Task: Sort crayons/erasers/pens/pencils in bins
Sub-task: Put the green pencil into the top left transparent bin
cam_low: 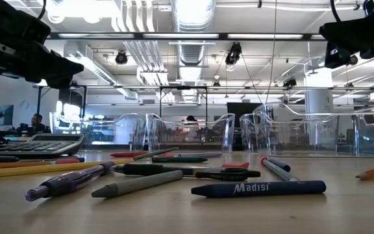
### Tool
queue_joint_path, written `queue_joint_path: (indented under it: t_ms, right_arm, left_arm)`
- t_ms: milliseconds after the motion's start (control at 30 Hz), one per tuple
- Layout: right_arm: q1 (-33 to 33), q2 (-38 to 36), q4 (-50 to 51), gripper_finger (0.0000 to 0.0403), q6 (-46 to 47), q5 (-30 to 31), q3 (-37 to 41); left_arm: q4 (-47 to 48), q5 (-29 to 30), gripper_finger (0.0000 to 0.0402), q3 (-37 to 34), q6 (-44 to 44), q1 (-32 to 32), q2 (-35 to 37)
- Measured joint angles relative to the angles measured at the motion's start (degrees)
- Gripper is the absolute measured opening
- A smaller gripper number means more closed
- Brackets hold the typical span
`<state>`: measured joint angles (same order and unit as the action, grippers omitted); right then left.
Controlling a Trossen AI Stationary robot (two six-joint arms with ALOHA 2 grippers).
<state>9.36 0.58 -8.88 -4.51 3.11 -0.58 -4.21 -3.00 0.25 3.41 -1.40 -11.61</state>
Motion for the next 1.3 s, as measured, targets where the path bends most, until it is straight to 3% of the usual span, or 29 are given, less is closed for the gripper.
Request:
queue_joint_path:
  t_ms: [700,933,1300]
  right_arm:
    - [0.00,0.00,1.33,0.0031,0.06,-0.04,0.00]
    - [0.00,-0.02,1.79,0.0031,6.27,-0.09,0.00]
    - [-0.02,0.00,2.80,0.0031,6.47,-0.07,0.00]
  left_arm:
    - [-0.02,0.01,0.0000,0.00,0.00,0.00,-0.01]
    - [0.00,0.00,0.0000,0.00,0.00,0.00,-0.01]
    - [-0.01,0.01,0.0000,0.00,0.01,0.01,-0.01]
